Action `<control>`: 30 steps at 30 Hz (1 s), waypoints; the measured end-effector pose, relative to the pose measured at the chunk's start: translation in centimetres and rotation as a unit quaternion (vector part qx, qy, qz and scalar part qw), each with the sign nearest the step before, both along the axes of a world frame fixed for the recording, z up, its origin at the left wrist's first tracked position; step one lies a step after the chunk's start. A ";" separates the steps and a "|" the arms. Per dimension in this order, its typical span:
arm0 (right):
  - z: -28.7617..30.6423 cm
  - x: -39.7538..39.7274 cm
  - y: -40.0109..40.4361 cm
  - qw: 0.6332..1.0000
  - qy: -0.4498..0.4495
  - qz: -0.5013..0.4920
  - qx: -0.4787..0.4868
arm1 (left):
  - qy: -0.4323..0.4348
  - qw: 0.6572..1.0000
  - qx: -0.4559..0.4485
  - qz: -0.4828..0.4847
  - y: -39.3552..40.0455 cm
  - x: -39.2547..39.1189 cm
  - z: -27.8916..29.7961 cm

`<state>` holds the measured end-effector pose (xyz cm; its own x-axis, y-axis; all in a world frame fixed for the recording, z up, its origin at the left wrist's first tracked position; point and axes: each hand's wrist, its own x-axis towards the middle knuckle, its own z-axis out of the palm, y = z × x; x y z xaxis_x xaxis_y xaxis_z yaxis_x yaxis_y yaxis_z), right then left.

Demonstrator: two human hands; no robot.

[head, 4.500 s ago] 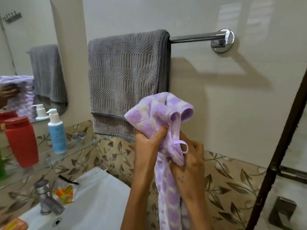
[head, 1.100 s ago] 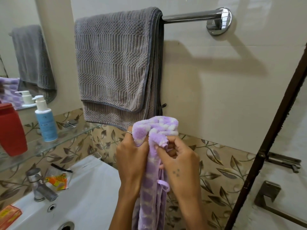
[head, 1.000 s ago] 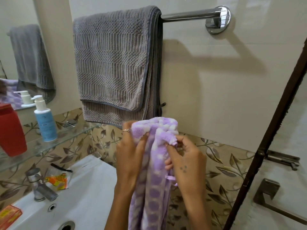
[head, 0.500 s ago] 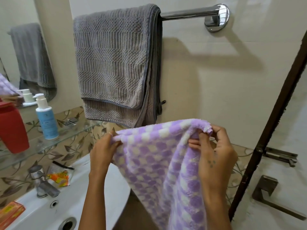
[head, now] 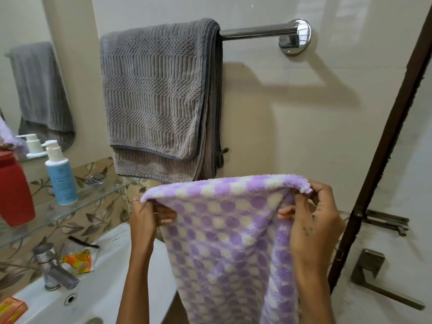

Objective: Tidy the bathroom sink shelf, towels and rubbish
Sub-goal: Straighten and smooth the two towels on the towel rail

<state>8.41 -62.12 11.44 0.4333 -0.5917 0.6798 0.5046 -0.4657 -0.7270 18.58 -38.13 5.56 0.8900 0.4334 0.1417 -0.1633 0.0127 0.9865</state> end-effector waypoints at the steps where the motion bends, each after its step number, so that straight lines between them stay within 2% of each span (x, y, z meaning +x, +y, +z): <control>1: 0.2 0.2 -0.3 1.000 -0.005 0.001 0.006 | -0.017 0.999 -0.023 -0.016 0.0 -0.4 0.5; 4: 0.8 0.8 -1.0 0.999 -0.042 -0.013 -0.015 | -0.093 0.993 -0.034 -0.058 0.2 -1.5 1.9; 6: 1.2 1.3 -1.3 0.995 -0.057 -0.045 -0.073 | -0.131 0.986 0.072 -0.074 0.4 -2.0 3.0; 8: 1.4 1.8 -1.4 0.987 -0.074 -0.067 -0.124 | -0.156 0.963 0.209 -0.073 0.0 -2.3 3.8; 11: 2.1 1.8 -0.6 0.972 -0.095 -0.102 -0.187 | -0.175 0.949 0.253 -0.069 -0.3 -2.5 4.7; 15: 3.3 1.4 1.0 0.944 -0.089 -0.132 -0.291 | -0.200 0.931 0.306 -0.009 -0.1 -3.1 6.7; 19: 5.3 1.0 1.8 0.913 -0.038 -0.182 -0.363 | -0.278 0.887 0.360 0.082 1.2 -4.0 10.4; 26: 10.8 1.4 3.7 0.869 0.010 -0.196 -0.455 | -0.207 0.829 0.483 0.189 4.8 -2.2 16.3; 30: 14.8 1.9 5.2 0.854 -0.041 -0.196 -0.480 | -0.257 0.812 0.468 0.236 7.1 -1.5 19.6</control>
